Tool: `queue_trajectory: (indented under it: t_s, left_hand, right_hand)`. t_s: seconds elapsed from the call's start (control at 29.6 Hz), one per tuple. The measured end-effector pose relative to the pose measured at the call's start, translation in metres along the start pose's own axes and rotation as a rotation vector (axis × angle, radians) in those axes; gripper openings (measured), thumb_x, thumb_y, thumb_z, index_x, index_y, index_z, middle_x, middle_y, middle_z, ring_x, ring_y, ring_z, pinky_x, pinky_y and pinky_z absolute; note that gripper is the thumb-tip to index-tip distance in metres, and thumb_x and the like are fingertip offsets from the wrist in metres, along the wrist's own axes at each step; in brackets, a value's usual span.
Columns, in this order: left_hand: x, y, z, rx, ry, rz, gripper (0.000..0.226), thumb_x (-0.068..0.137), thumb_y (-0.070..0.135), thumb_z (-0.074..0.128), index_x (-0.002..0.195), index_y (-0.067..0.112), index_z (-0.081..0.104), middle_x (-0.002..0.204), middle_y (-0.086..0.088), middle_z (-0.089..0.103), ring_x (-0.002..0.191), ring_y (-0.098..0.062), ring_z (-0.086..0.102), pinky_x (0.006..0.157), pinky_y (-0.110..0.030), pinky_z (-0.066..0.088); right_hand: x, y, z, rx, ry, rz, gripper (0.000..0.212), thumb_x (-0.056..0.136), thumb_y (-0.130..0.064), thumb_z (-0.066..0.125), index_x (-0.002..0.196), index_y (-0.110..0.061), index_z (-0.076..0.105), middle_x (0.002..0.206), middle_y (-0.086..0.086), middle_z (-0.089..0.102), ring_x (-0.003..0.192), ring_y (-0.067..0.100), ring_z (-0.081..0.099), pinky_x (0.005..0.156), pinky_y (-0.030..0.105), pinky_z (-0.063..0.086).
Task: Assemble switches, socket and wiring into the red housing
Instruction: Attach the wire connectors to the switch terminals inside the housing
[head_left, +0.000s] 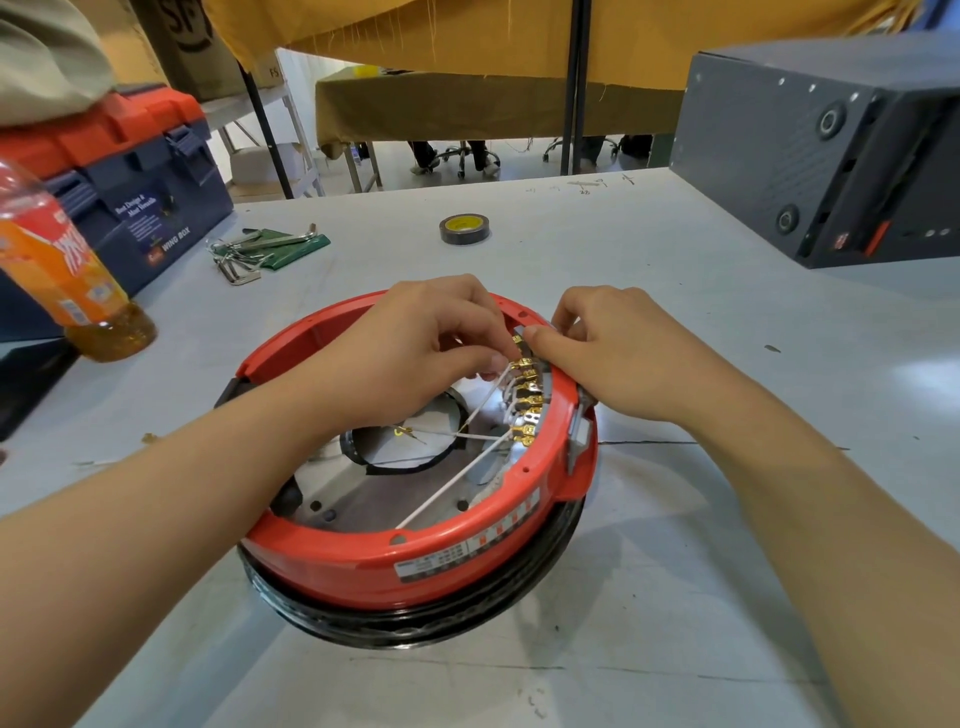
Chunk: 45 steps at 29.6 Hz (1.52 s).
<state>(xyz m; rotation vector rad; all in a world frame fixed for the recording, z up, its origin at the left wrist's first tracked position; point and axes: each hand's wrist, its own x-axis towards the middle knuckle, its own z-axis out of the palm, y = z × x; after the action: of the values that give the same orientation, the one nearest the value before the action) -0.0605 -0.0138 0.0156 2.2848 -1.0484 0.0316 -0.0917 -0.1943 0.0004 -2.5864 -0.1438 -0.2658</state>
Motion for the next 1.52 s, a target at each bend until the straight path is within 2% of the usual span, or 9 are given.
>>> queue_trajectory:
  t_s: [0.24,0.37,0.51,0.68,0.84,1.25,1.42,1.52]
  left_hand:
    - [0.0009,-0.0008,0.0004,0.006,-0.001,0.009,0.012,0.083,0.011,0.067,0.086,0.022,0.073,0.092,0.004,0.062,0.084,-0.008,0.059,0.077,-0.029,0.047]
    - [0.0008,-0.0012,-0.0004,0.02,0.0,0.018,0.013,0.083,0.013,0.068,0.087,0.024,0.073,0.092,0.005,0.062,0.082,-0.007,0.058,0.073,-0.021,0.045]
    - [0.0009,-0.0014,-0.0005,0.03,0.001,0.02,0.013,0.083,0.013,0.068,0.088,0.022,0.074,0.09,0.006,0.061,0.08,-0.004,0.057,0.071,-0.014,0.041]
    - [0.0011,-0.0019,0.0001,0.022,0.007,0.01,0.012,0.082,0.012,0.069,0.089,0.021,0.075,0.085,0.007,0.059,0.077,-0.004,0.055,0.069,-0.016,0.041]
    - [0.0012,-0.0027,0.0002,0.039,0.0,0.019,0.013,0.083,0.013,0.068,0.089,0.022,0.074,0.084,0.008,0.058,0.075,-0.001,0.053,0.067,-0.01,0.037]
    - [0.0026,-0.0022,0.0016,0.062,-0.01,0.045,0.014,0.085,0.013,0.066,0.088,0.025,0.073,0.087,0.007,0.058,0.075,0.0,0.051,0.067,-0.008,0.035]
    - [0.0022,-0.0024,0.002,0.032,-0.019,0.028,0.015,0.085,0.013,0.066,0.088,0.027,0.071,0.093,0.006,0.061,0.081,-0.003,0.055,0.071,-0.015,0.041]
    - [0.0018,-0.0018,0.0017,0.033,-0.016,0.02,0.013,0.085,0.015,0.066,0.088,0.026,0.072,0.094,0.007,0.061,0.081,-0.003,0.056,0.071,-0.013,0.04]
  right_hand:
    - [-0.0014,-0.0022,-0.0009,0.003,-0.016,0.007,0.041,0.093,-0.045,0.046,0.097,-0.007,0.06,0.087,0.008,0.064,0.08,0.019,0.059,0.069,0.033,0.048]
    - [-0.0026,-0.0039,-0.0037,0.046,-0.039,0.025,0.041,0.091,-0.046,0.048,0.095,-0.006,0.06,0.084,0.009,0.065,0.077,0.021,0.062,0.076,0.04,0.053]
    - [-0.0034,-0.0057,-0.0028,0.036,-0.013,0.022,0.044,0.092,-0.043,0.048,0.096,-0.002,0.062,0.085,0.015,0.067,0.078,0.025,0.063,0.077,0.044,0.052]
    - [-0.0038,-0.0064,-0.0008,0.059,0.009,0.039,0.046,0.092,-0.041,0.05,0.098,0.003,0.062,0.089,0.02,0.068,0.08,0.029,0.063,0.078,0.047,0.051]
    - [-0.0041,-0.0061,-0.0011,0.068,0.011,0.04,0.044,0.092,-0.04,0.05,0.095,0.002,0.062,0.087,0.019,0.068,0.079,0.028,0.063,0.076,0.046,0.051]
    - [-0.0038,-0.0066,-0.0016,0.056,0.001,0.031,0.039,0.092,-0.04,0.049,0.094,-0.003,0.06,0.085,0.012,0.066,0.079,0.024,0.061,0.076,0.041,0.05]
    - [-0.003,-0.0067,-0.0028,0.105,-0.035,0.074,0.04,0.091,-0.041,0.051,0.094,-0.003,0.061,0.086,0.013,0.066,0.081,0.025,0.062,0.08,0.044,0.052]
    - [-0.0024,-0.0053,-0.003,0.117,-0.034,0.083,0.038,0.09,-0.042,0.052,0.093,-0.005,0.062,0.084,0.009,0.065,0.079,0.023,0.062,0.079,0.042,0.052]
